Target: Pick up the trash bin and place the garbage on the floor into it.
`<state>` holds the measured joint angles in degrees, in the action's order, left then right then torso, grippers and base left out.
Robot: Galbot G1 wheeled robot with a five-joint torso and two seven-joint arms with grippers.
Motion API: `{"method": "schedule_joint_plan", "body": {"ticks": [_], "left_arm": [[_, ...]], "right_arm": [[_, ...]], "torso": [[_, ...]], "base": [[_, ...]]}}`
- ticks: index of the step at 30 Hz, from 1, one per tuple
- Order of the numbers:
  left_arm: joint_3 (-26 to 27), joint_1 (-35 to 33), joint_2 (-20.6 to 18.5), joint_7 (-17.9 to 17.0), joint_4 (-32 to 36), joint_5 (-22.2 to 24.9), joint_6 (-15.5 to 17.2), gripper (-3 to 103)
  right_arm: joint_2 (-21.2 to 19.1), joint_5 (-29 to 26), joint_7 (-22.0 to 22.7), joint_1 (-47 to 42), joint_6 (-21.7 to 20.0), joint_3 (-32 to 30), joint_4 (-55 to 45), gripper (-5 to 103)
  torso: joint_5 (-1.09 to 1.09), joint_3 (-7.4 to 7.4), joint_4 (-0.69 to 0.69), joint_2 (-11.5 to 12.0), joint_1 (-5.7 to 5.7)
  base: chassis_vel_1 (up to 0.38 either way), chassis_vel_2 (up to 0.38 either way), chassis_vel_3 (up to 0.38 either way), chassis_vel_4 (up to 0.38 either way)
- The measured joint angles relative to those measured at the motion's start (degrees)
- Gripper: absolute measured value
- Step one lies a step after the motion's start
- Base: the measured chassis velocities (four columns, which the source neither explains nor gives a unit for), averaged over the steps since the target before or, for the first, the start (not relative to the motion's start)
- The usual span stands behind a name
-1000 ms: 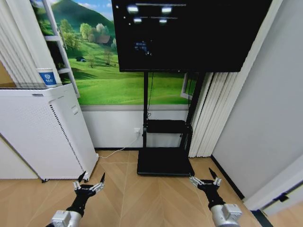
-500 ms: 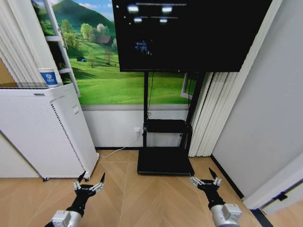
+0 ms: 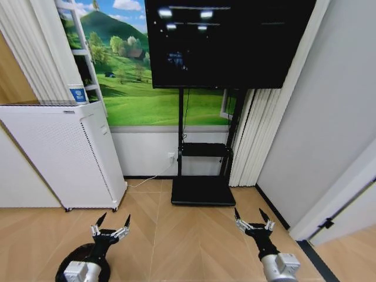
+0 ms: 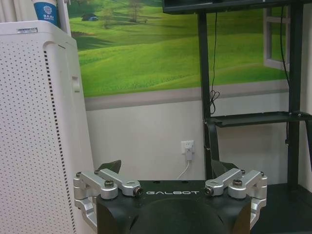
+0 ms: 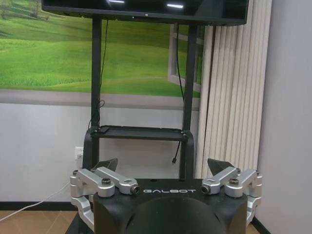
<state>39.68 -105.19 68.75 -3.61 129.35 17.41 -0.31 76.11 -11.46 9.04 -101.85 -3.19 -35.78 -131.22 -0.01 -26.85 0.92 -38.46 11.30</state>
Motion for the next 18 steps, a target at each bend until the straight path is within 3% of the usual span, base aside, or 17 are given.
{"method": "schedule_joint_plan", "body": {"ticks": [6, 18], "left_arm": [[0.00, 0.02, 0.00, 0.00, 0.00, 0.00, 0.00, 100], [0.03, 0.02, -0.01, -0.03, 0.00, 0.00, 0.00, 100]], "right_arm": [[0.00, 0.00, 0.00, 0.02, 0.00, 0.00, 0.00, 100], [0.01, 0.00, -0.01, 0.07, 0.00, 0.02, 0.00, 100]], "torso": [[0.01, 0.00, 0.00, 0.07, 0.01], [0.01, 0.05, -0.01, 0.14, 0.01]], "base": [[0.161, 0.079, -0.172, -0.040], [0.151, 0.157, -0.139, -0.174]]}}
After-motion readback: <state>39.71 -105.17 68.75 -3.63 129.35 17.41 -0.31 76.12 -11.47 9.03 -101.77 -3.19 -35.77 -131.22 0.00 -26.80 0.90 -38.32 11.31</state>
